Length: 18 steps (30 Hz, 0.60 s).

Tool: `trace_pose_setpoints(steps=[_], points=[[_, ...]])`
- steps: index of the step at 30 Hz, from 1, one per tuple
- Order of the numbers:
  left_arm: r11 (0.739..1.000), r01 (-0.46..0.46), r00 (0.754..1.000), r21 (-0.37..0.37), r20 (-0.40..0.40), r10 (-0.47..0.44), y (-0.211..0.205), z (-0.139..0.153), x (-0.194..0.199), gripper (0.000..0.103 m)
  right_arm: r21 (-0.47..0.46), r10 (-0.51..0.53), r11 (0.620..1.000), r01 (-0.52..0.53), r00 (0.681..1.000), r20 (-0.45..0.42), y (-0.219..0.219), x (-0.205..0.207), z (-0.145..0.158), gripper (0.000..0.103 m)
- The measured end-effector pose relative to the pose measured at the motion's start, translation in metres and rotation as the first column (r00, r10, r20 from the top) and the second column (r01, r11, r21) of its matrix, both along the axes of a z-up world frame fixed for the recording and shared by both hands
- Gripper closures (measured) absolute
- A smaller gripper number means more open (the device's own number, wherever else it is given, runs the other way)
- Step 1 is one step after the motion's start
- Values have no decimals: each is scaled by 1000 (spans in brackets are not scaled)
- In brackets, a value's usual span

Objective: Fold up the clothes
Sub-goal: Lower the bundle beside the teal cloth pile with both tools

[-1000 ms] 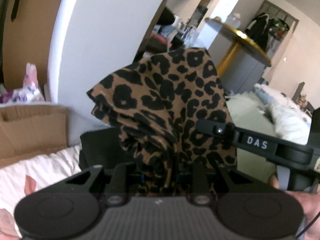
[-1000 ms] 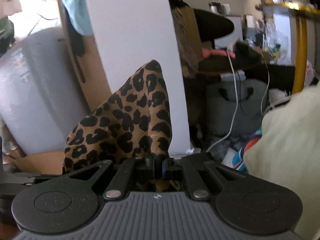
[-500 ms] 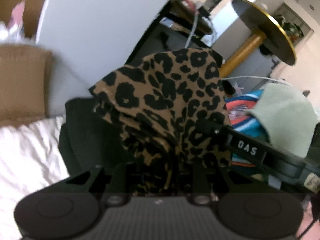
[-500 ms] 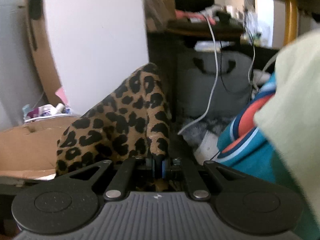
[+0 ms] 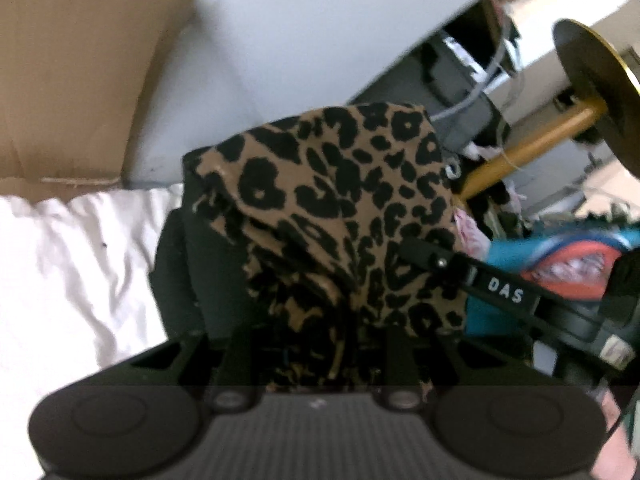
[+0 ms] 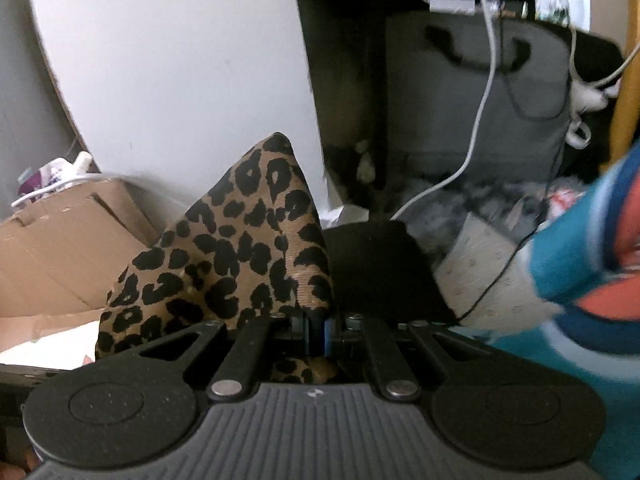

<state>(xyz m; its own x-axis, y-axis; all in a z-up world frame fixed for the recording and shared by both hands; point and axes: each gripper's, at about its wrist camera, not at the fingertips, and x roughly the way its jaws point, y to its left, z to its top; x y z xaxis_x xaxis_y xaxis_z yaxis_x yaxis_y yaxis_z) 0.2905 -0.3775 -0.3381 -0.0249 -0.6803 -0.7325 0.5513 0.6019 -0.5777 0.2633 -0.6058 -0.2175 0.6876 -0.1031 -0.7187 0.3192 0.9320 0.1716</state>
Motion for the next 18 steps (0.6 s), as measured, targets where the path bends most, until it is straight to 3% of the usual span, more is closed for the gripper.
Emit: trace_pose_setpoints(steps=[12, 15, 16, 17, 18], points=[[999, -1, 1000, 42, -14, 2, -6, -23, 28, 76, 18, 26, 1000, -25, 999, -27, -20, 37, -40, 98], [998, -38, 998, 43, -39, 39, 2, -29, 31, 75, 24, 25, 999, -25, 999, -24, -22, 40, -47, 95], [997, -53, 997, 49, -51, 56, 5, -32, 31, 71, -1, 20, 1000, -20, 1000, -21, -21, 39, -47, 87], [996, -69, 995, 58, -64, 73, 8, -36, 32, 66, -35, 14, 999, -15, 1000, -17, -18, 37, -46, 72], [994, -84, 994, 75, -65, 89, 10, -39, 34, 52, -69, 8, 998, -9, 1000, -13, -16, 34, -45, 68]])
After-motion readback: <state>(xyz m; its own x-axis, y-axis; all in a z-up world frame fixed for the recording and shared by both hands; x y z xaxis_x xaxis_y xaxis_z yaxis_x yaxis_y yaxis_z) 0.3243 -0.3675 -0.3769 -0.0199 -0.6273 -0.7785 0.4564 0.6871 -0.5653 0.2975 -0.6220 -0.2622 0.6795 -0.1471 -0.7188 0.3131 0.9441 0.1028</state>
